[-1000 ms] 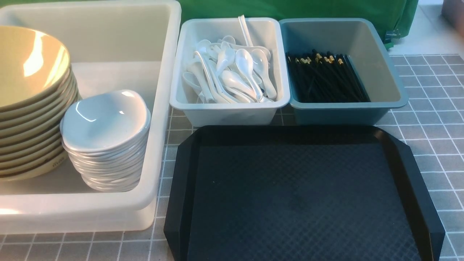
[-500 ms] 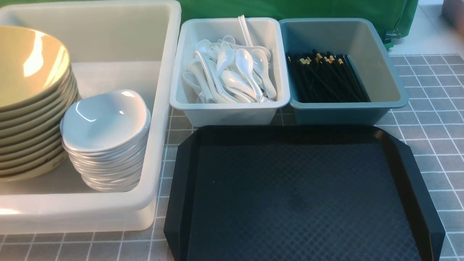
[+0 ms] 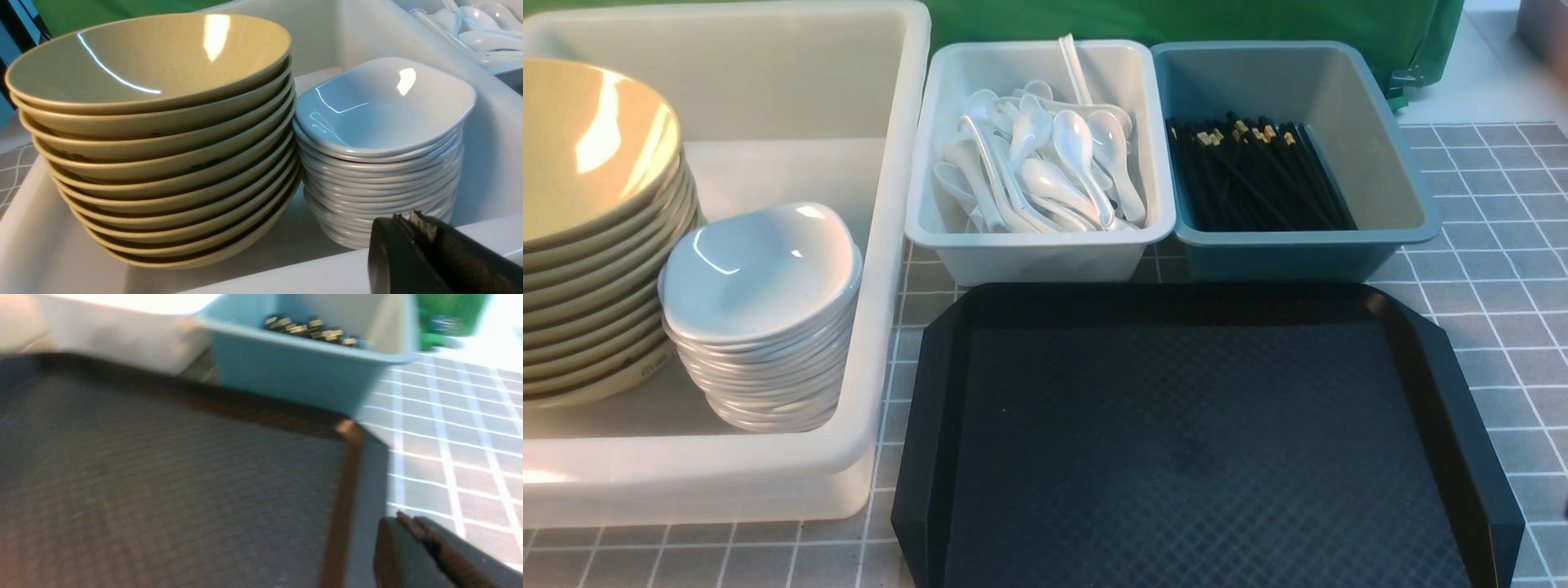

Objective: On grey table put chopsticks spoon bowls plates into blue grey white boxes.

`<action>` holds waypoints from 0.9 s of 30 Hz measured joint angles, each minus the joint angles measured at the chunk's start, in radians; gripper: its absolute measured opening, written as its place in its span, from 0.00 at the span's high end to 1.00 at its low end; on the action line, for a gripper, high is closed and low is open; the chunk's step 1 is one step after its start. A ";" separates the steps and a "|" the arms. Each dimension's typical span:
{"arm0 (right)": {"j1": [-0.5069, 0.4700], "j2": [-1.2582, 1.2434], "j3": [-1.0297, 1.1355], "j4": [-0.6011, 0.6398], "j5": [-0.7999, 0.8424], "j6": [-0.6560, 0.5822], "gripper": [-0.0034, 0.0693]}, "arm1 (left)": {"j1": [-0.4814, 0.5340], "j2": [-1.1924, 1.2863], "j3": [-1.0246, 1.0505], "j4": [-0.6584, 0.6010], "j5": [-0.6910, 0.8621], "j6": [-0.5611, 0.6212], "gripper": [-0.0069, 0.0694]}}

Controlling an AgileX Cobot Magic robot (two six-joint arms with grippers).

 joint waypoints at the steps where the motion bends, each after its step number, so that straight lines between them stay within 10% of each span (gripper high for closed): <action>1: -0.020 -0.034 0.000 -0.024 0.023 0.035 0.90 | 0.000 0.000 0.000 0.000 0.000 0.000 0.92; 27: -0.130 -0.120 -0.001 -0.148 0.144 0.193 0.87 | 0.000 -0.001 0.000 -0.001 0.021 -0.001 0.92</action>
